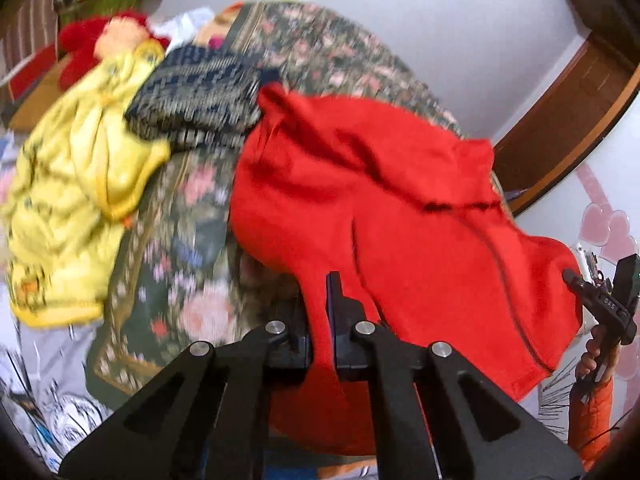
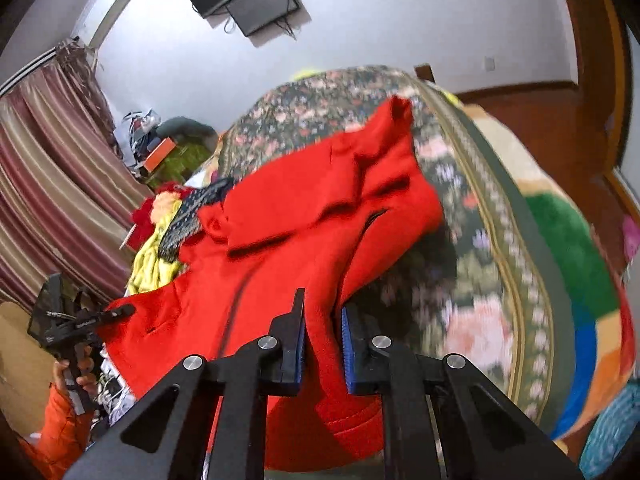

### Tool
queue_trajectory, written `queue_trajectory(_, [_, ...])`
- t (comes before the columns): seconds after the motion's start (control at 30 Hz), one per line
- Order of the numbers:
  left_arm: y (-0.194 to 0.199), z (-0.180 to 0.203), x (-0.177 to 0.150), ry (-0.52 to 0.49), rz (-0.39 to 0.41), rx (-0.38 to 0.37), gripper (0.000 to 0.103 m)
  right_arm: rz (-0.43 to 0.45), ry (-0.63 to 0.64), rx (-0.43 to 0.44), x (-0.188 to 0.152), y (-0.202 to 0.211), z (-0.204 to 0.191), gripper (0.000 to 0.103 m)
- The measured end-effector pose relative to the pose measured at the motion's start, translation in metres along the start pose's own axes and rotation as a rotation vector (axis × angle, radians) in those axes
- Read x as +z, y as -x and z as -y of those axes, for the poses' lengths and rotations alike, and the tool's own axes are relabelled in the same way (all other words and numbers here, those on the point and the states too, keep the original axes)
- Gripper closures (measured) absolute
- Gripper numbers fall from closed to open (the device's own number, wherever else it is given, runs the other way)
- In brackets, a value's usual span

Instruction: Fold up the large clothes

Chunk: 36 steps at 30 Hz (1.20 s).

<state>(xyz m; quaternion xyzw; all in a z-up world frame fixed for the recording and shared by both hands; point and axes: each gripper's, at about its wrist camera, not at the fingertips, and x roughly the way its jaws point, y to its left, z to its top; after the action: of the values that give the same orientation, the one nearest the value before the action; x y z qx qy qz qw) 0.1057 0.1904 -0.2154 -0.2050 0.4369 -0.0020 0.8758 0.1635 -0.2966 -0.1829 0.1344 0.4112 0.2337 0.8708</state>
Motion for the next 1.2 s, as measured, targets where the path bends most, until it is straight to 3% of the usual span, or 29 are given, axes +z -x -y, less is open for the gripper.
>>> queue_trajectory(0.37, [0.002,0.031,0.096,-0.069,0.189,0.054,0.099,0.110,0.080,-0.017,0.098,-0.024,-0.025,0.092])
queue_trajectory(0.63, [-0.041,0.023,0.166,-0.029,0.225,0.101,0.099,0.112,0.068,-0.045,0.177,-0.085,-0.013,0.092])
queue_trajectory(0.8, [-0.095,0.012,0.198,0.019,0.187,0.151,0.099,0.020,-0.008,-0.072,0.210,-0.166,0.012,0.091])
queue_trajectory(0.9, [-0.136,-0.004,0.208,0.043,0.138,0.225,0.099,-0.046,-0.051,-0.131,0.220,-0.210,0.035,0.091])
queue_trajectory(0.97, [-0.170,-0.024,0.209,0.073,0.069,0.260,0.098,-0.093,-0.086,-0.123,0.222,-0.230,0.055,0.091])
queue_trajectory(1.07, [-0.205,-0.048,0.204,0.127,-0.013,0.255,0.098,-0.124,-0.128,-0.075,0.221,-0.245,0.083,0.091])
queue_trajectory(1.2, [-0.224,-0.047,0.198,0.093,-0.024,0.299,0.096,-0.117,-0.065,-0.070,0.222,-0.239,0.094,0.089])
